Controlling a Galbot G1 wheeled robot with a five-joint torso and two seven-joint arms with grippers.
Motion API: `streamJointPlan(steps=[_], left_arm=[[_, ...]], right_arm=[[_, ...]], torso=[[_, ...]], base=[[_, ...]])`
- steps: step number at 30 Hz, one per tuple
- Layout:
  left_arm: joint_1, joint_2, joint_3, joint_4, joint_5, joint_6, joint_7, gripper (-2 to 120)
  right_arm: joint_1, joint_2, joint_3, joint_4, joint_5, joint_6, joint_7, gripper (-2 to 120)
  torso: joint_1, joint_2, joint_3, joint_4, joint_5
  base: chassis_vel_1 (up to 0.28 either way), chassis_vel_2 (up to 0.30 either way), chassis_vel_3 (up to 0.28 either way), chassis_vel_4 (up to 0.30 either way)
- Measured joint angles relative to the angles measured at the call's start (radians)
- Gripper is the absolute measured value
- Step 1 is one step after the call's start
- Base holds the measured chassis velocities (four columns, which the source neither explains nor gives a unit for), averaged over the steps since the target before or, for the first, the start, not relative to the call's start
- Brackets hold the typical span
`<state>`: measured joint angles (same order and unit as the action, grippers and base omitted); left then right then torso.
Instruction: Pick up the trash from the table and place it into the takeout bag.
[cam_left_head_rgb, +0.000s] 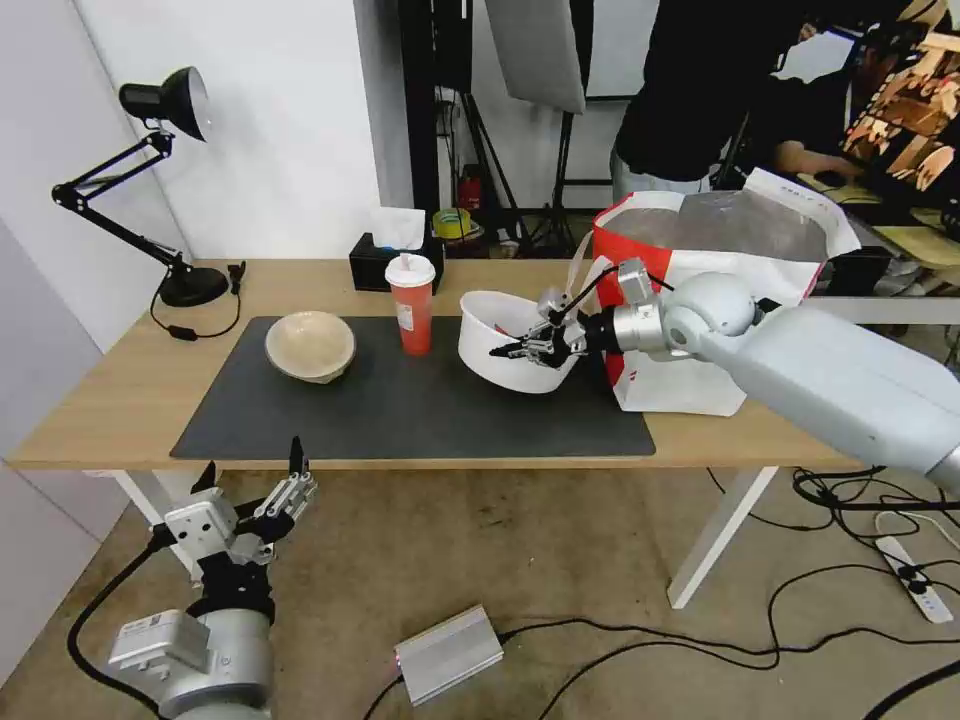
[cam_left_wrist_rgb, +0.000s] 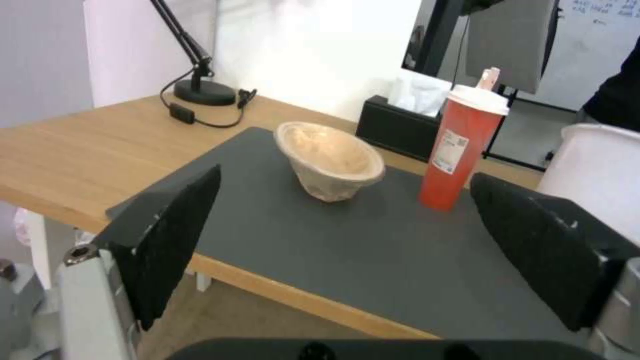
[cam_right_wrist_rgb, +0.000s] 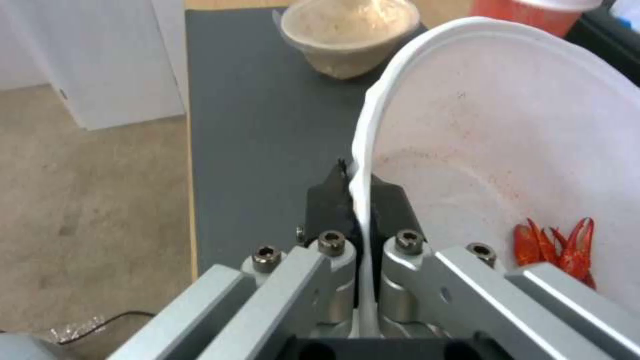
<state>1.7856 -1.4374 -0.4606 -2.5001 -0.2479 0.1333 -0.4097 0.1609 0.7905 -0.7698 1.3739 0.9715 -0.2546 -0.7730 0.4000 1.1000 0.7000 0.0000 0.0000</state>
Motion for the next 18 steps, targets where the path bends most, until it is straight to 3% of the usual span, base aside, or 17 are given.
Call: streamJointPlan(steps=[18], left_arm=[[-0.008, 0.002, 0.002, 0.0, 0.001, 0.0, -0.001, 100]], right_arm=[[0.077, -0.012, -0.012, 0.007, 0.033, 0.018, -0.035, 0]], torso=[[0.0, 0.0, 0.0, 0.0, 0.0]], base=[[0.0, 0.0, 0.0, 0.0]])
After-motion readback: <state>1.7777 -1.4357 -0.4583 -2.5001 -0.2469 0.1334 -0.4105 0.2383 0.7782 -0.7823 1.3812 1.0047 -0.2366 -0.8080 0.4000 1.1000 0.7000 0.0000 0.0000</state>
